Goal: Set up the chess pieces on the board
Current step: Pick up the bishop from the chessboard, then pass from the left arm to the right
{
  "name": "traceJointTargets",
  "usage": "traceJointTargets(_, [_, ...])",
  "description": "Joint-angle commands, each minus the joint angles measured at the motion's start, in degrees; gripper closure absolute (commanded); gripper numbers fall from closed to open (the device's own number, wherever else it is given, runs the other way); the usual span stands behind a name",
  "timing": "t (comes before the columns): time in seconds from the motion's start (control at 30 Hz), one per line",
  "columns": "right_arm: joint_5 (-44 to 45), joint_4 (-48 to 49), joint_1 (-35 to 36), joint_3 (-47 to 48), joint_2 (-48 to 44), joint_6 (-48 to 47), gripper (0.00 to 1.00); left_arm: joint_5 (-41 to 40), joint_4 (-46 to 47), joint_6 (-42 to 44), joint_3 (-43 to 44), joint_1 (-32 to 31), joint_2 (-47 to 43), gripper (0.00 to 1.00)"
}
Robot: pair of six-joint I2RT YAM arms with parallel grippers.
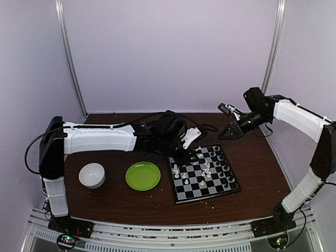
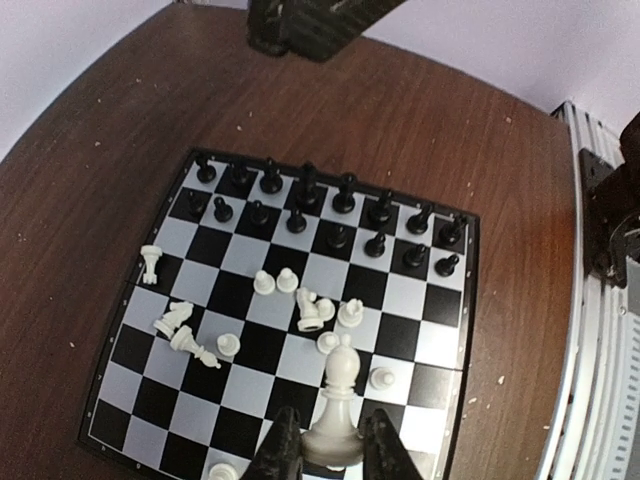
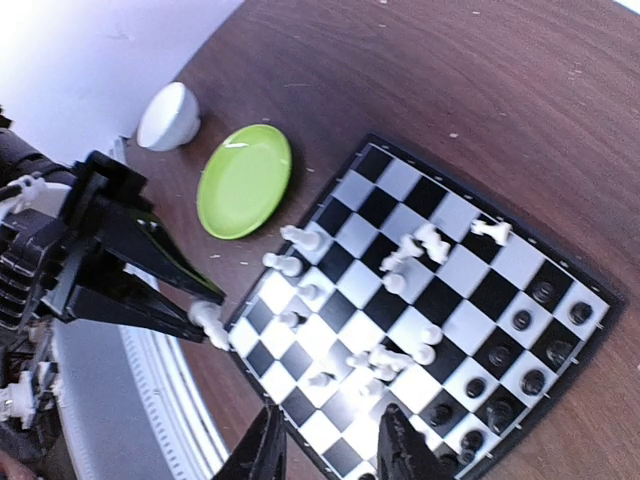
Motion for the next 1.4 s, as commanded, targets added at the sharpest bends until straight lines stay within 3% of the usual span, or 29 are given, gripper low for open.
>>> traceJointTargets(0.0, [-17.2,-9.7,-0.1,5.1,6.9,2.3,0.66,0.2,13.3,-6.7,-4.4,0.1,-3.6,0.85])
traceJointTargets(0.17, [-23.5,-9.9,1.7,5.8,9.8,5.1,0.59,-1.2,16.2,-7.1,-4.9,0.1,-4.2,0.85])
traceJointTargets(0.37, [-24.0,-10.7,4.6,5.3,10.8,4.8,0.57,-0.6,16.0,-6.9,-3.0,0.2,-2.4,0.84])
traceJointTargets(0.6, [-27.4,-4.0,5.4,0.4,9.3,10.7,0.57,0.2,17.6,-7.2,-3.0,0.1,-1.8,0.84])
traceJointTargets(0.93, [-30.2,-2.8,5.4,0.8,10.1,11.6,0.61,2.0,18.0,-7.6,-2.0,0.1,-1.0,0.84])
traceJointTargets(1.37, [-30.8,2.6,5.4,-1.4,9.1,15.9,0.78,2.3,17.7,-7.6,-2.0,0.1,-0.7,0.84])
